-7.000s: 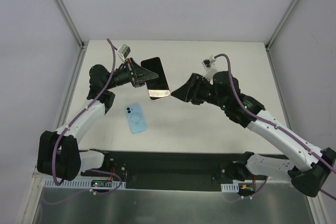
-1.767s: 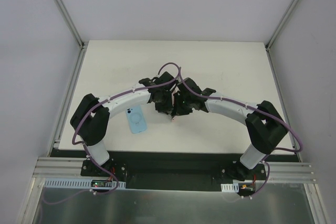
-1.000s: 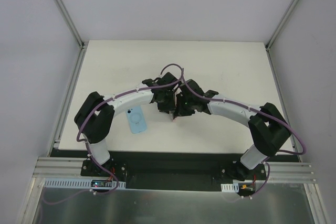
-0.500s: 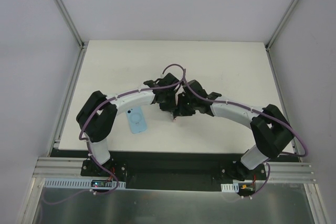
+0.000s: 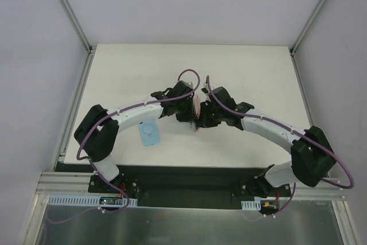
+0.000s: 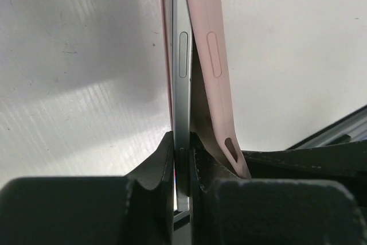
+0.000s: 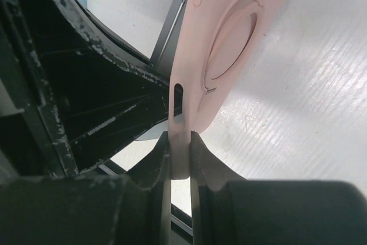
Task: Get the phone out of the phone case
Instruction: Remove the phone case from the phone.
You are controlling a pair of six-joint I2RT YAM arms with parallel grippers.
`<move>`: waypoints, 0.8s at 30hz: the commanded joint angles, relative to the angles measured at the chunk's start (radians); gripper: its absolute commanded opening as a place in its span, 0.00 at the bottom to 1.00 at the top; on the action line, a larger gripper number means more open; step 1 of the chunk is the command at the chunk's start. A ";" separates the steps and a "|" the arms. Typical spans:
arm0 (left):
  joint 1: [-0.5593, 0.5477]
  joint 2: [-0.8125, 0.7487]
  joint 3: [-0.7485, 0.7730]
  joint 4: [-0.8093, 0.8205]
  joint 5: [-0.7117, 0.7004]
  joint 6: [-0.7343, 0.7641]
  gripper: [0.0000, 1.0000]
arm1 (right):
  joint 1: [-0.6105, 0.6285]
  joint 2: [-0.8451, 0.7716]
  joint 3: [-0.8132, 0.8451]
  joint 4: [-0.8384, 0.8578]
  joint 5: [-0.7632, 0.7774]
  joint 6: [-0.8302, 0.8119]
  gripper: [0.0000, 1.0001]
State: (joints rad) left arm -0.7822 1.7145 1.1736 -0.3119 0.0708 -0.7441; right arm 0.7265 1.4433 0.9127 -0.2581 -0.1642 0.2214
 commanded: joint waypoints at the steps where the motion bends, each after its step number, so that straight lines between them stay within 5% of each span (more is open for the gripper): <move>1: 0.116 -0.134 -0.037 -0.122 -0.098 0.066 0.00 | -0.045 -0.087 -0.006 -0.302 0.216 -0.088 0.01; 13: 0.182 -0.217 -0.049 -0.130 -0.072 0.117 0.00 | -0.038 -0.319 -0.006 -0.377 0.224 -0.250 0.01; 24: 0.215 -0.227 -0.031 -0.150 -0.052 0.163 0.00 | 0.031 -0.396 0.078 -0.661 0.182 -0.350 0.01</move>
State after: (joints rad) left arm -0.6834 1.5066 1.1316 -0.3866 0.2443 -0.6323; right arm 0.7143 1.1038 0.9699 -0.5400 -0.0200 -0.0551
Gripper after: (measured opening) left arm 0.057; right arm 0.137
